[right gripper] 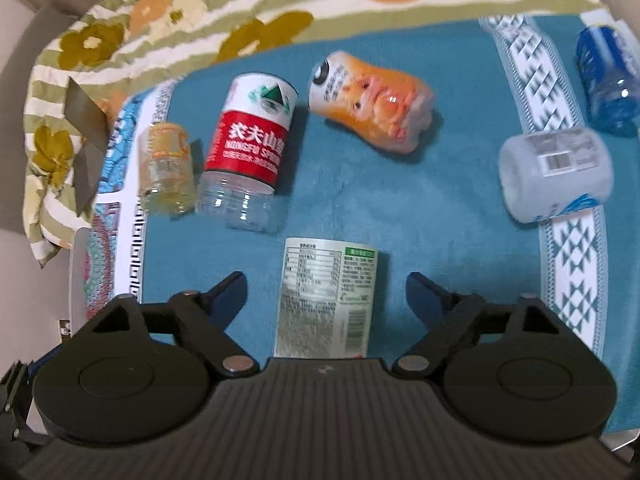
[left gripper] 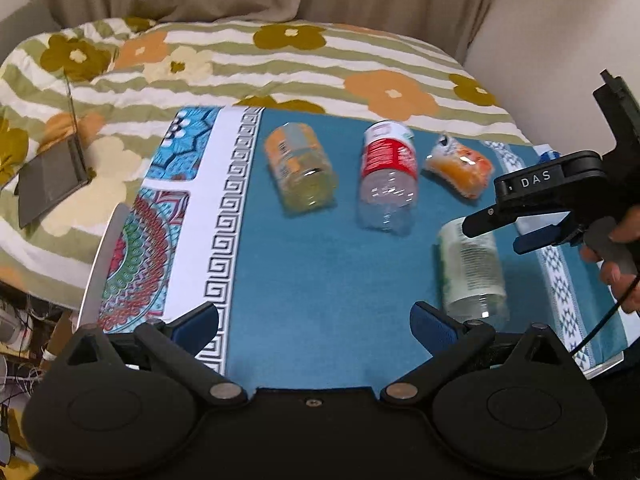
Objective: Flip cup upright
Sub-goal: 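Open the left tool off the cup while the right tool closes on it, then lift the cup with the right tool and rotate it opening-up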
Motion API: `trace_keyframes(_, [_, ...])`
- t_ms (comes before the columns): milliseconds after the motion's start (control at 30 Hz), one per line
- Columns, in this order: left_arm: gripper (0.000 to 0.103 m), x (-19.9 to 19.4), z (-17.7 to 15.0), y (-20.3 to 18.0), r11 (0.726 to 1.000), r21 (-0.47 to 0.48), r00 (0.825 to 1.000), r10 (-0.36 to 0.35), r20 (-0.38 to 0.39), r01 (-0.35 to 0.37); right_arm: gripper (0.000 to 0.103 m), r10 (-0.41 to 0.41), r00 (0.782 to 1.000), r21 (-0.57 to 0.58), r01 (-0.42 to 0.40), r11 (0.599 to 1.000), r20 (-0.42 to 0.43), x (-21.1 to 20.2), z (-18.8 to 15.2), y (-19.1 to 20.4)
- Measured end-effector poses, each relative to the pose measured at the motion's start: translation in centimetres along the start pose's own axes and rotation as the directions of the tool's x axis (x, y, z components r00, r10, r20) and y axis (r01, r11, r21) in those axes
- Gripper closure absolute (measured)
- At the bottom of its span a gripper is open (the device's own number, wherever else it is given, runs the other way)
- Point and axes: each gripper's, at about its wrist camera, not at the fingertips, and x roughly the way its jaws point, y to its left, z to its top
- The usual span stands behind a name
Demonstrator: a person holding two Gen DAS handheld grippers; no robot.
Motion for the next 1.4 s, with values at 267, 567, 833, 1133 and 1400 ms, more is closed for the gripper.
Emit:
trace_keyframes(267, [0.000,1.2,0.3,2.9,1.000,-0.020,0.999,-0.024,-0.023,0.024,0.019,-0.022,0.997,0.070,0.027,0.997,-0.069,3.0,1.0,-0.3])
trace_keyframes(567, [0.000,1.6,1.1,3.8,0.999,-0.004,0.999,-0.035,-0.016,0.035,0.028,-0.002,0.998,0.100,0.008,0.995,-0.055,3.0,0.8,-0.9])
trace_keyframes(833, [0.000,0.5,1.2,3.3,0.999,0.004,0.999,-0.037,-0.001,0.037,0.030,0.017,0.990,0.050,-0.024,0.998,0.142,-1.7,-0.6,0.2])
trace_keyframes(1133, [0.000,-0.3,1.5,2.4,0.998,0.064,0.999,-0.007,0.047,0.004,0.029,-0.040,0.780,0.015,0.039,0.999,0.625,-4.5,-7.2,2.1])
trace_keyframes(1400, [0.000,-0.4,0.2,2.3,0.993,0.106,0.995,0.034,0.092,-0.044,0.028,-0.070,0.614,-0.001,0.115,0.993,0.786,0.2,-9.4,2.1])
